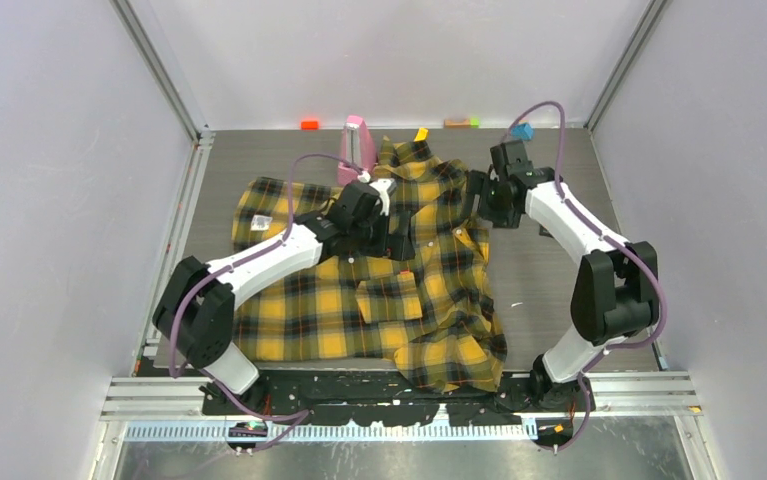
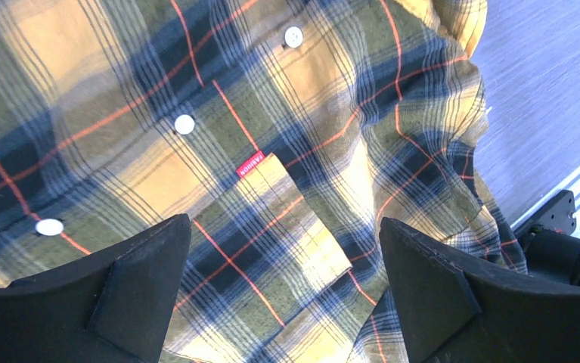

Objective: Pin the brooch onto the clothing

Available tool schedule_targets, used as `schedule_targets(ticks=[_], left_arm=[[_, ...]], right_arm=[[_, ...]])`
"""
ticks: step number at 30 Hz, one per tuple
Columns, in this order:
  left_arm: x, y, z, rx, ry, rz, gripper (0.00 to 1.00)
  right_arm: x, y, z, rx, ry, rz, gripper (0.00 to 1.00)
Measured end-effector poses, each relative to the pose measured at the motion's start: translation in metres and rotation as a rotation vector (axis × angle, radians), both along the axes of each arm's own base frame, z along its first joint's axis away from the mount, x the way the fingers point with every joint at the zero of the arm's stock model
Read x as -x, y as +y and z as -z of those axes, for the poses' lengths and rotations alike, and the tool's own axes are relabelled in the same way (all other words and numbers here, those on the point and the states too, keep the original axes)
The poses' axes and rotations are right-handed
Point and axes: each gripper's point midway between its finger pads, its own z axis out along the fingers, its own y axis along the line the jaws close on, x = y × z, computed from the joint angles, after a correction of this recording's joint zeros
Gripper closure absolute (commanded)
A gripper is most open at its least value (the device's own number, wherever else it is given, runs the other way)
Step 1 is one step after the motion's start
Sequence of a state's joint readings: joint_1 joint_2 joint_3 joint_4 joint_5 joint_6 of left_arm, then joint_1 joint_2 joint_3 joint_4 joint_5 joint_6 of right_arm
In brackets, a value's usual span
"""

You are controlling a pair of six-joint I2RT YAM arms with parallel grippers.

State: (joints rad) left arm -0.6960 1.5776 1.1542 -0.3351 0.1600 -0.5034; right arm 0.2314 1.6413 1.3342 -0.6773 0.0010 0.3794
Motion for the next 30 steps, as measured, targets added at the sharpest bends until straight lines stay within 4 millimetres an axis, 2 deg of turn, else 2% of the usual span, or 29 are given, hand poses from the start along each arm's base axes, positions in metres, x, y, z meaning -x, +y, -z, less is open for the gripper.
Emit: schedule_targets(ticks=[3, 5, 6, 7, 8, 9, 10, 13, 15, 17, 21, 24, 26, 27, 28, 30], left_arm=[[0.008, -0.002, 0.013, 0.003, 0.037, -0.003, 0.0], [0.014, 0.002, 0.025, -0.009, 0.066, -0.013, 0.0], [0.016, 0.004, 0.03, -0.016, 0.078, -0.016, 0.0], [0.019, 0.006, 0.034, -0.023, 0.087, -0.018, 0.0], [0.021, 0.009, 0.039, -0.03, 0.095, -0.02, 0.0], [0.025, 0.012, 0.043, -0.039, 0.104, -0.024, 0.0], [0.027, 0.015, 0.046, -0.046, 0.109, -0.028, 0.0], [0.034, 0.024, 0.048, -0.055, 0.11, -0.042, 0.0], [0.037, 0.03, 0.045, -0.057, 0.096, -0.052, 0.0], [0.039, 0.035, 0.043, -0.058, 0.084, -0.061, 0.0], [0.044, 0.043, 0.049, -0.075, 0.086, -0.073, 0.0], [0.047, 0.047, 0.055, -0.091, 0.098, -0.077, 0.0], [0.047, 0.047, 0.056, -0.093, 0.099, -0.078, 0.0], [0.047, 0.047, 0.056, -0.092, 0.098, -0.078, 0.0], [0.047, 0.047, 0.056, -0.092, 0.098, -0.078, 0.0], [0.047, 0.047, 0.056, -0.091, 0.098, -0.077, 0.0]], right_arm=[[0.024, 0.005, 0.032, -0.048, 0.093, 0.014, 0.2], [0.036, 0.007, 0.046, -0.063, 0.143, 0.024, 0.24], [0.041, 0.007, 0.052, -0.071, 0.163, 0.029, 0.33], [0.042, 0.008, 0.053, -0.074, 0.166, 0.03, 0.39], [0.042, 0.008, 0.054, -0.078, 0.167, 0.032, 0.53], [0.04, 0.009, 0.053, -0.084, 0.162, 0.034, 0.6], [0.039, 0.01, 0.052, -0.086, 0.154, 0.033, 0.7], [0.035, 0.015, 0.051, -0.087, 0.137, 0.028, 0.83], [0.035, 0.023, 0.048, -0.071, 0.124, 0.009, 0.86], [0.036, 0.041, 0.043, -0.05, 0.099, -0.036, 0.88], [0.039, 0.085, 0.037, -0.021, 0.05, -0.135, 0.89], [0.044, 0.119, 0.049, 0.013, 0.053, -0.202, 0.82], [0.05, 0.136, 0.064, 0.04, 0.076, -0.235, 0.66], [0.052, 0.139, 0.067, 0.044, 0.083, -0.24, 0.54], [0.055, 0.143, 0.071, 0.054, 0.092, -0.252, 0.49], [0.06, 0.145, 0.07, 0.064, 0.101, -0.261, 0.32]])
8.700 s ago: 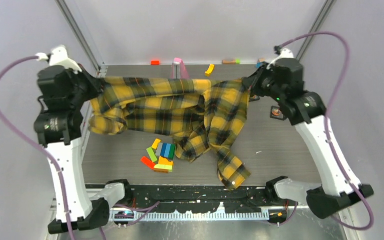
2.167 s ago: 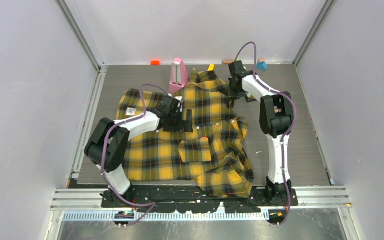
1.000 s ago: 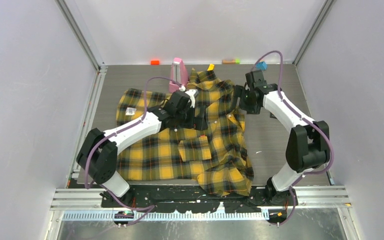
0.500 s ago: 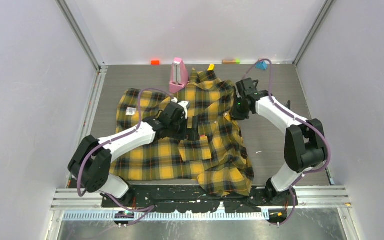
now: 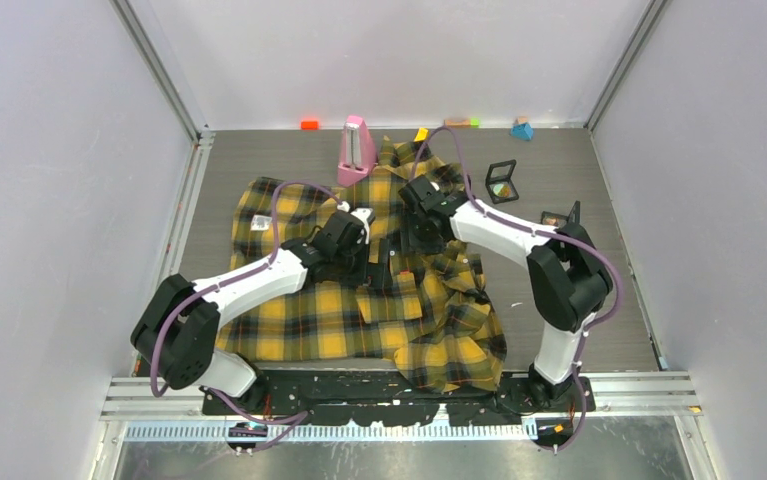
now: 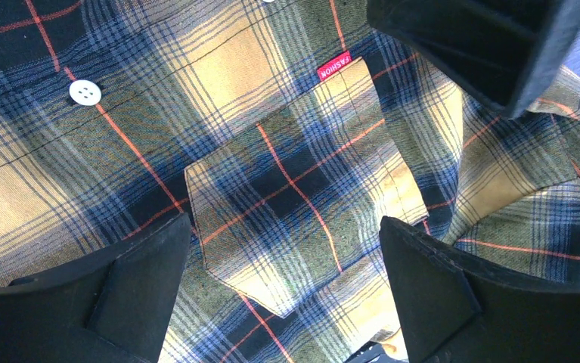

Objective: Pin the brooch onto the clothing

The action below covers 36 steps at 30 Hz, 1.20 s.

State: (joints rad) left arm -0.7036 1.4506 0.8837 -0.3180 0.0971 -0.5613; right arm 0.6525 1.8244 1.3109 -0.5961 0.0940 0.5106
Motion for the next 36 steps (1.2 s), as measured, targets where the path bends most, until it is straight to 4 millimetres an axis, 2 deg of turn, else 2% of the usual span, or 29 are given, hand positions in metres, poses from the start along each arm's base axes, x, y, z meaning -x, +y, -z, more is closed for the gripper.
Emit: schedule_targets(ticks=[2, 4, 7, 10, 12, 15, 16, 18, 20, 24, 31, 35, 36], left_arm=[[0.0, 0.0, 0.0, 0.0, 0.0, 0.0, 0.0], [0.0, 0.0, 0.0, 0.0, -0.001, 0.0, 0.0], [0.0, 0.0, 0.0, 0.0, -0.001, 0.0, 0.0], [0.0, 0.0, 0.0, 0.001, -0.001, 0.0, 0.0], [-0.001, -0.001, 0.0, 0.002, -0.001, 0.0, 0.0], [-0.001, -0.001, 0.0, 0.002, -0.001, 0.0, 0.0], [-0.001, -0.001, 0.0, 0.002, -0.001, 0.001, 0.0], [-0.001, -0.001, 0.0, 0.002, -0.002, 0.0, 0.0], [-0.001, -0.001, 0.0, 0.002, -0.002, 0.001, 0.0], [-0.001, -0.001, 0.0, 0.001, -0.001, 0.001, 0.0], [-0.002, 0.001, 0.001, -0.007, -0.005, -0.006, 0.0], [-0.002, 0.002, 0.001, -0.012, -0.009, -0.01, 0.0], [-0.002, 0.002, 0.0, -0.011, -0.01, -0.009, 0.0]], right_arm=[[-0.002, -0.001, -0.01, -0.002, -0.019, 0.005, 0.23], [-0.005, -0.004, -0.028, -0.007, -0.058, 0.014, 0.18], [-0.01, -0.02, -0.066, -0.021, -0.145, 0.05, 0.17], [-0.015, -0.043, -0.101, -0.055, -0.219, 0.11, 0.17], [-0.021, -0.069, -0.111, -0.074, -0.247, 0.181, 0.18], [-0.021, -0.11, -0.095, -0.079, -0.22, 0.293, 0.2], [-0.019, -0.123, -0.08, -0.08, -0.189, 0.334, 0.22], [-0.009, -0.135, -0.052, -0.079, -0.12, 0.372, 0.25], [0.007, -0.132, -0.025, -0.088, -0.031, 0.372, 0.28], [0.014, -0.115, -0.001, -0.149, 0.048, 0.361, 0.33], [-0.001, -0.097, 0.005, -0.245, 0.052, 0.39, 0.4], [-0.005, -0.092, 0.007, -0.273, 0.057, 0.408, 0.49], [-0.005, -0.091, 0.008, -0.276, 0.058, 0.411, 0.55]])
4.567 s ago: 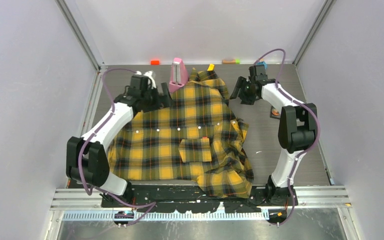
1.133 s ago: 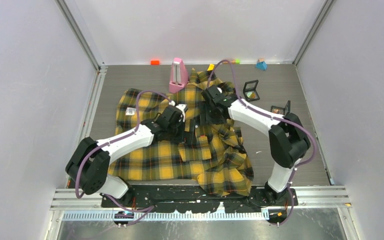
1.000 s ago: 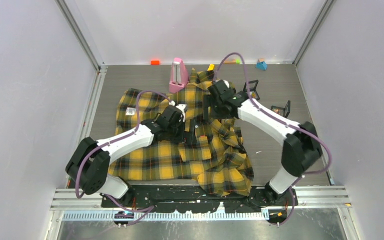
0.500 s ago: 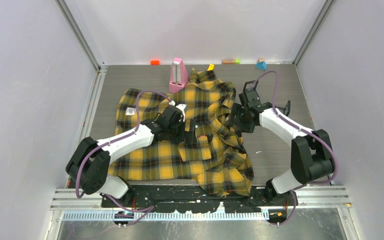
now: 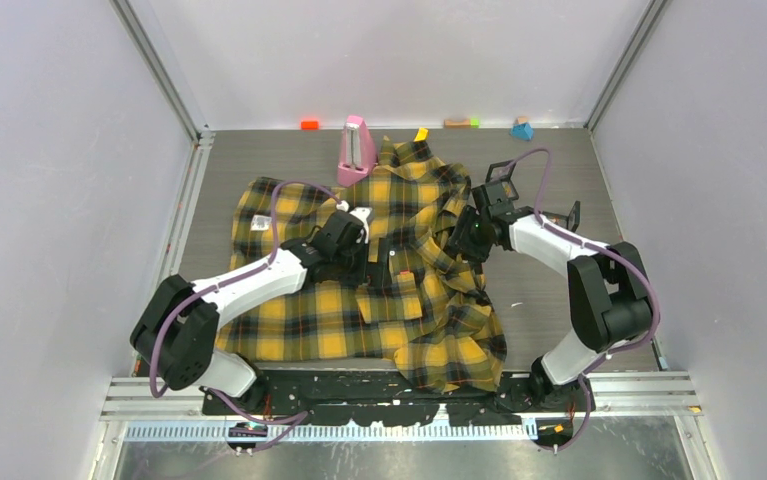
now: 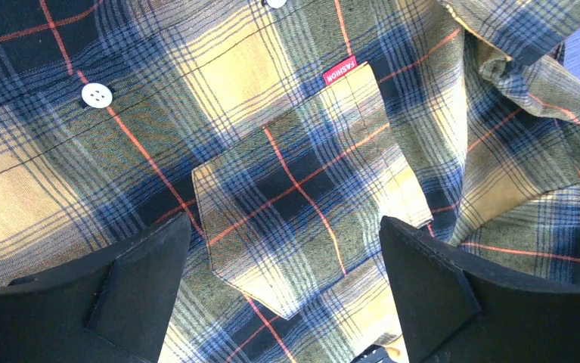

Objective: Pin the brooch onto the clothing

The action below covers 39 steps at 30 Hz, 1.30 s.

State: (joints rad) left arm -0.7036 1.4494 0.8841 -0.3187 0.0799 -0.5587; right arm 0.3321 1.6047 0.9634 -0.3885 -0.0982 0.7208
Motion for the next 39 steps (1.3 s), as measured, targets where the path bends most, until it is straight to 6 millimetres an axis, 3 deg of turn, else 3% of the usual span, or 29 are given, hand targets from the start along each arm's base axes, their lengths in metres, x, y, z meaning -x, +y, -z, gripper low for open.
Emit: schedule_targets(ticks=[8, 10, 17, 28, 39], left_arm=[[0.0, -0.001, -0.001, 0.01, -0.014, 0.01, 0.0], [0.001, 0.001, 0.003, 0.007, -0.01, 0.009, 0.0], [0.01, 0.009, 0.017, -0.019, 0.016, 0.01, 0.0], [0.02, 0.021, 0.036, -0.044, 0.034, 0.005, 0.0], [0.023, 0.025, 0.032, -0.033, 0.012, 0.001, 0.0]], right_arm=[[0.004, 0.001, 0.009, -0.02, 0.021, 0.027, 0.94], [0.003, 0.002, 0.009, -0.022, 0.018, 0.03, 0.99], [0.0, -0.01, 0.01, 0.05, 0.001, 0.027, 0.99], [-0.044, -0.078, -0.027, 0.468, -0.146, 0.076, 0.99], [-0.031, -0.151, 0.024, 0.746, 0.057, 0.138, 0.99]])
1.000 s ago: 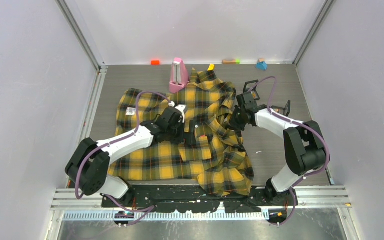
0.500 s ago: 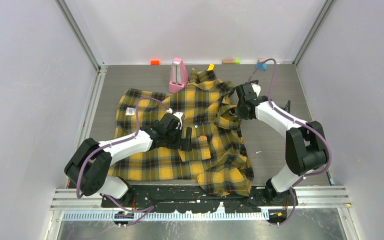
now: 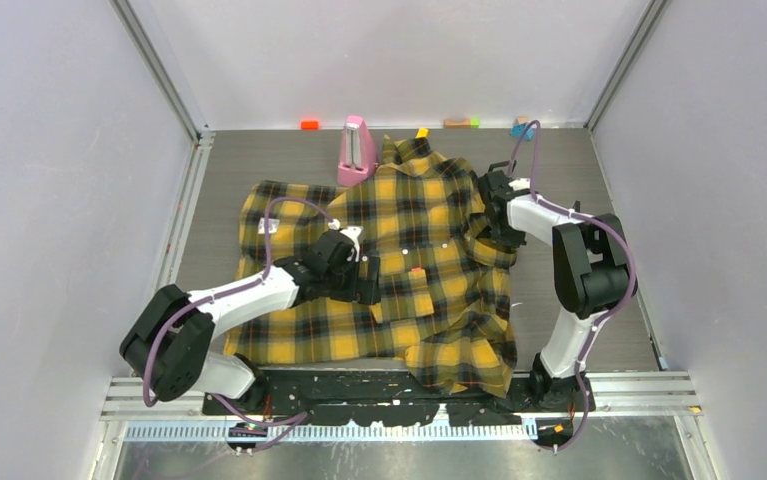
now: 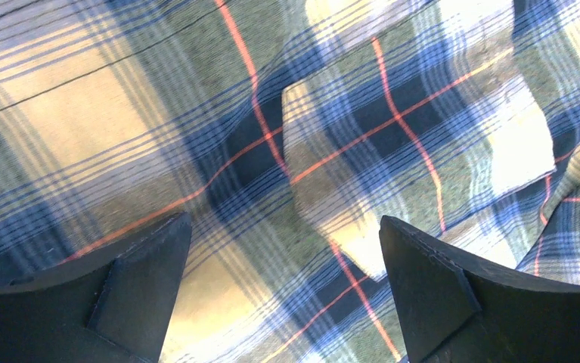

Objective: Pin the brooch onto the clothing

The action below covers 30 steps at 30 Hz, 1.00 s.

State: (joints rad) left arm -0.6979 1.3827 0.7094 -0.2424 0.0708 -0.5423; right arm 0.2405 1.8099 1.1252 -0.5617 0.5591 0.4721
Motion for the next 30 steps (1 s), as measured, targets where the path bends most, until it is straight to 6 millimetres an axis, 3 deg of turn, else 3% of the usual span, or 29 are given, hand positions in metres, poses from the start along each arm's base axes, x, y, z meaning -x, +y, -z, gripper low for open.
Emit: schedule_targets(ticks=[4, 6, 8, 9, 11, 15, 19, 22, 26, 30], left_arm=[[0.002, 0.002, -0.002, 0.004, -0.006, 0.0, 0.0], [0.003, 0.003, -0.004, 0.007, -0.008, 0.0, 0.0], [0.004, 0.003, -0.006, 0.008, -0.009, 0.001, 0.0], [0.005, 0.004, -0.007, 0.008, -0.008, 0.003, 0.0], [0.007, 0.004, -0.013, 0.009, -0.006, 0.012, 0.0], [0.0, 0.0, -0.046, 0.024, -0.058, 0.043, 0.0], [-0.017, -0.002, -0.095, 0.069, -0.152, 0.055, 0.0], [-0.033, 0.011, -0.127, 0.091, -0.19, 0.042, 0.0], [-0.059, 0.048, -0.153, 0.062, -0.224, -0.025, 0.0], [-0.072, 0.088, -0.167, -0.015, -0.27, -0.079, 0.0]], right_arm=[[-0.001, -0.016, -0.003, 0.034, 0.005, 0.039, 0.99], [0.0, -0.02, -0.005, 0.044, 0.008, 0.052, 0.93], [0.003, -0.023, -0.005, 0.048, 0.022, 0.06, 0.72], [0.005, -0.023, -0.005, 0.048, 0.027, 0.064, 0.56], [0.01, -0.025, -0.006, 0.048, 0.044, 0.068, 0.41], [0.019, -0.021, -0.022, 0.013, 0.049, 0.052, 0.28], [0.016, -0.01, -0.058, -0.067, -0.037, 0.028, 0.24], [0.005, 0.001, -0.088, -0.129, -0.124, -0.007, 0.23], [-0.018, 0.012, -0.107, -0.168, -0.184, -0.066, 0.25], [-0.048, 0.019, -0.101, -0.199, -0.184, -0.116, 0.34]])
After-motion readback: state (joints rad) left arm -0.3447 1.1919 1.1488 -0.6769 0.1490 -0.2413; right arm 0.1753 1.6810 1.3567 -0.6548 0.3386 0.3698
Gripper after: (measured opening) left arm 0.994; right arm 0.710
